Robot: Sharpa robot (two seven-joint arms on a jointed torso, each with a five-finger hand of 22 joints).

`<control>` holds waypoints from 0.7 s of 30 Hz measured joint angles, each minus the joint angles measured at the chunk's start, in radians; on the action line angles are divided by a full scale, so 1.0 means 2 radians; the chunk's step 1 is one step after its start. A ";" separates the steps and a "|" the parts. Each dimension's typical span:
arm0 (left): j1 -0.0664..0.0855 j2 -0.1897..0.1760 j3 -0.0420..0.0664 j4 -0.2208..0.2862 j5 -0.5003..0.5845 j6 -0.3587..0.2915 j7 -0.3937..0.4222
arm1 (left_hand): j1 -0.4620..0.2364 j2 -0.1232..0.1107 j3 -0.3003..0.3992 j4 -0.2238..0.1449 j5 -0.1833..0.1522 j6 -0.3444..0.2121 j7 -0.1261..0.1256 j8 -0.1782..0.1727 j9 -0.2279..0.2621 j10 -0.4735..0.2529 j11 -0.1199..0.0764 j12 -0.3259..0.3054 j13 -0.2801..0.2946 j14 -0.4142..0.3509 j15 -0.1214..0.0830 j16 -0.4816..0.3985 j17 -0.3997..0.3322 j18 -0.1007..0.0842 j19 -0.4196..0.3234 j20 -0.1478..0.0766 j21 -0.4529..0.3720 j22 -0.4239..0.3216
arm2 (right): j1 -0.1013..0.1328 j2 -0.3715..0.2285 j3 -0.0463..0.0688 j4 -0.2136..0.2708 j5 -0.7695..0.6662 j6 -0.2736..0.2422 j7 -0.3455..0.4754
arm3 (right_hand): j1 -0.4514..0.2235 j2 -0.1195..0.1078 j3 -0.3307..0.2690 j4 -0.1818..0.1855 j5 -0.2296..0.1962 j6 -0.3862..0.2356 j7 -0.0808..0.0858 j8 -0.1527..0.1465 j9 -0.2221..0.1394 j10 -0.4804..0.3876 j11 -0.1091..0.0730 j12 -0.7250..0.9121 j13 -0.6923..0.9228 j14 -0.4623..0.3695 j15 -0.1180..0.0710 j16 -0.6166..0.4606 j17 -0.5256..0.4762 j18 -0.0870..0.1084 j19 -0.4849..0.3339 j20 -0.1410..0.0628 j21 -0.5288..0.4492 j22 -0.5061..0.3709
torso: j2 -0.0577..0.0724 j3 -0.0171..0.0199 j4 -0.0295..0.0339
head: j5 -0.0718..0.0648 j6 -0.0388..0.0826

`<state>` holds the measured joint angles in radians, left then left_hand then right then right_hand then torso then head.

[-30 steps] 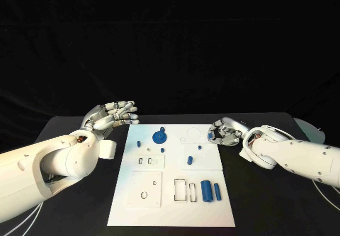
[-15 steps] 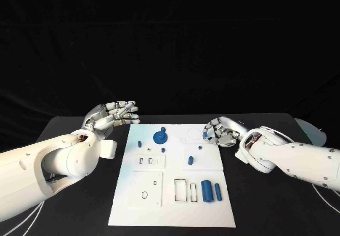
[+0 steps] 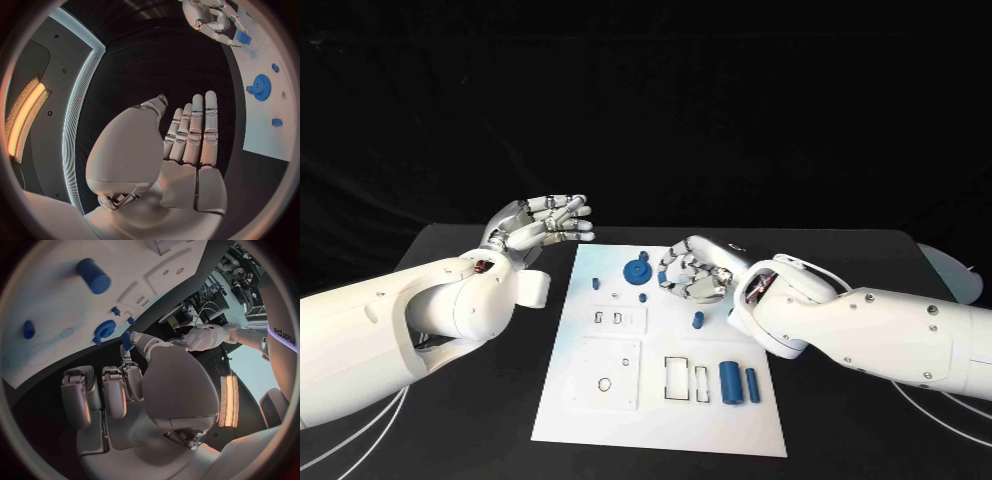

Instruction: Assemble the parts on the task board

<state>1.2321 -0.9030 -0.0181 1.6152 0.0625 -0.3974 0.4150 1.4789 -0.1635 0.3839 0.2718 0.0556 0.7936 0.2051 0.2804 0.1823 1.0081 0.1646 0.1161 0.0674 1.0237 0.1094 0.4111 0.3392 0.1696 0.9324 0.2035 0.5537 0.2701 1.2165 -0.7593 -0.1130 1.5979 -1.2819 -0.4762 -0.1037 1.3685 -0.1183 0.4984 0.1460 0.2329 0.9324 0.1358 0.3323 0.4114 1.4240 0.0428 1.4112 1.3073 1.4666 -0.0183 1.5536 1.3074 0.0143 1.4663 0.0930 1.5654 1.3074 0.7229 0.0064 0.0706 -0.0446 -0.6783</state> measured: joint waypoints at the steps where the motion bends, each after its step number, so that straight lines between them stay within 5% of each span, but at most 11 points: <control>1: 0.000 0.001 0.000 -0.001 0.000 0.000 0.000 | 0.000 0.000 0.000 0.000 0.000 0.000 0.000 0.000 0.000 0.000 0.000 0.000 0.000 0.000 0.000 0.000 0.000 0.000 0.000 0.000 0.000 0.000 | 0.000 0.009 0.000 -0.001 -0.007 0.002 -0.007 | 0.000 0.000 0.000 0.000 0.000 0.000 0.000 0.000 0.000 0.000 0.000 0.000 0.000 0.000 0.000 0.000 0.000 0.000 0.000 0.000 0.000 0.000 | 0.000 -0.0003 0.0003 | 0.002 -0.001; 8: 0.000 0.003 0.000 -0.004 0.000 0.001 -0.001 | 0.000 0.000 0.000 0.000 0.000 0.000 0.000 0.000 0.000 0.000 0.000 0.000 0.000 0.000 0.000 0.000 0.000 0.000 0.000 0.000 0.000 0.000 | -0.008 0.050 -0.003 -0.015 -0.046 0.010 -0.036 | -0.001 0.001 0.000 0.000 0.000 0.000 0.000 0.000 0.000 0.000 0.000 0.000 0.000 -0.002 -0.002 0.000 0.000 0.000 0.000 0.000 0.000 0.000 | -0.002 -0.0021 0.0019 | 0.012 -0.010; 21: 0.000 0.004 0.000 -0.003 0.000 0.003 -0.003 | 0.000 0.000 0.000 0.000 0.000 0.000 0.000 0.000 0.000 0.000 0.000 0.000 0.000 0.000 0.000 0.000 0.000 0.000 0.000 0.000 0.000 0.000 | -0.030 0.091 -0.007 -0.039 -0.097 0.020 -0.060 | -0.005 -0.001 0.000 0.000 0.000 -0.001 -0.001 0.000 0.000 0.000 0.000 0.000 0.000 0.000 -0.004 0.000 0.000 0.000 -0.002 -0.002 0.000 0.000 | -0.002 -0.0012 0.0014 | 0.022 -0.016</control>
<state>1.2320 -0.8947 -0.0190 1.6089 0.0623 -0.3910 0.4081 1.4789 -0.1635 0.3838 0.2718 0.0556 0.7936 0.2051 0.2804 0.1823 1.0081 0.1646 0.1161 0.0674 1.0237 0.1094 0.4111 0.3393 0.1695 0.9325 0.2037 0.5536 0.2701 1.1574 -0.5765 -0.1275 1.5194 -1.4751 -0.4367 -0.2241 1.3592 -0.1201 0.4981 0.1460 0.2320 0.9301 0.1337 0.3323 0.4106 1.4240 0.0429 1.4112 1.3081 1.4667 -0.0255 1.5536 1.3073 0.0144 1.4627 0.0895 1.5654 1.3081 0.7189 0.0039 0.0734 -0.0014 -0.7110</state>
